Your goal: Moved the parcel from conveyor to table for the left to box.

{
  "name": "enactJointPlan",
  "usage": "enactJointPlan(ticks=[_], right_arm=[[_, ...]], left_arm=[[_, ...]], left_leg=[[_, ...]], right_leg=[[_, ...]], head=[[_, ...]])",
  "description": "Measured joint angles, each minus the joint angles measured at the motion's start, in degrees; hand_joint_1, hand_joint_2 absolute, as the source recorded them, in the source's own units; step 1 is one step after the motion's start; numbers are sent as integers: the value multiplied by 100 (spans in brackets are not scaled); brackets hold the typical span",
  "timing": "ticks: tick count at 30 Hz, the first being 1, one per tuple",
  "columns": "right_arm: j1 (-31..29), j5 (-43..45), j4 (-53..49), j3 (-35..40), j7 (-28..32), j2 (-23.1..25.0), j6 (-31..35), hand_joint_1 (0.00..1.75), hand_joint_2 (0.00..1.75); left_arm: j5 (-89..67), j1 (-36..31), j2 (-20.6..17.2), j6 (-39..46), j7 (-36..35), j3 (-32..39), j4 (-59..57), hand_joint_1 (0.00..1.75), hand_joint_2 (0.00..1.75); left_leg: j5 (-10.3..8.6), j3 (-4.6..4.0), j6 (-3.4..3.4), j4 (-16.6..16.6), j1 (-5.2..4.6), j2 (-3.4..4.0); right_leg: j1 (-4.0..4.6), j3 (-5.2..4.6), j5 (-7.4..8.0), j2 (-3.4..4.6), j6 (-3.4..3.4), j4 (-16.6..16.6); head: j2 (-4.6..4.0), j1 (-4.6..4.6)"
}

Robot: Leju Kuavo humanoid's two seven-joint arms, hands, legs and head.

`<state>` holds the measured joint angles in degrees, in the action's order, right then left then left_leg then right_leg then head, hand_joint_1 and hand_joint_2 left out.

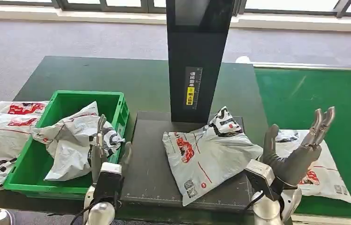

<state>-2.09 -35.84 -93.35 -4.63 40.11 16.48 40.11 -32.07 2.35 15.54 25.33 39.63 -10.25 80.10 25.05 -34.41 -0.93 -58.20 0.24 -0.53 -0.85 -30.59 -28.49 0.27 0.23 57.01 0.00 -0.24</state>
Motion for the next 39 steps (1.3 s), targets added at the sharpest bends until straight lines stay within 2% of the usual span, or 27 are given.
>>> enactJointPlan(ticks=[11, 26, 39], right_arm=[[-45, 87, 363, 2, 0, -13, 0, 0, 175], [-76, 87, 592, 7, 0, -17, 0, 0, 175], [-102, 268, 800, 24, 0, -17, 0, 0, 175]], left_arm=[[-457, -175, 22, 293, -125, -194, -795, 0, 175], [-588, -243, 28, 361, -181, -214, -1048, 0, 175], [-669, -879, 24, 784, -647, -935, -1881, 0, 175]], left_leg=[[0, 1, 0, 0, 0, 6], [0, 1, 0, 0, 0, 6], [-1, 1, 1, -1, 0, 2]], right_leg=[[1, -3, 0, 2, -1, 0], [0, -2, 1, 2, 0, 0], [0, 2, 4, 0, 1, 0]], head=[[-2, 0], [0, 0], [0, 0]])
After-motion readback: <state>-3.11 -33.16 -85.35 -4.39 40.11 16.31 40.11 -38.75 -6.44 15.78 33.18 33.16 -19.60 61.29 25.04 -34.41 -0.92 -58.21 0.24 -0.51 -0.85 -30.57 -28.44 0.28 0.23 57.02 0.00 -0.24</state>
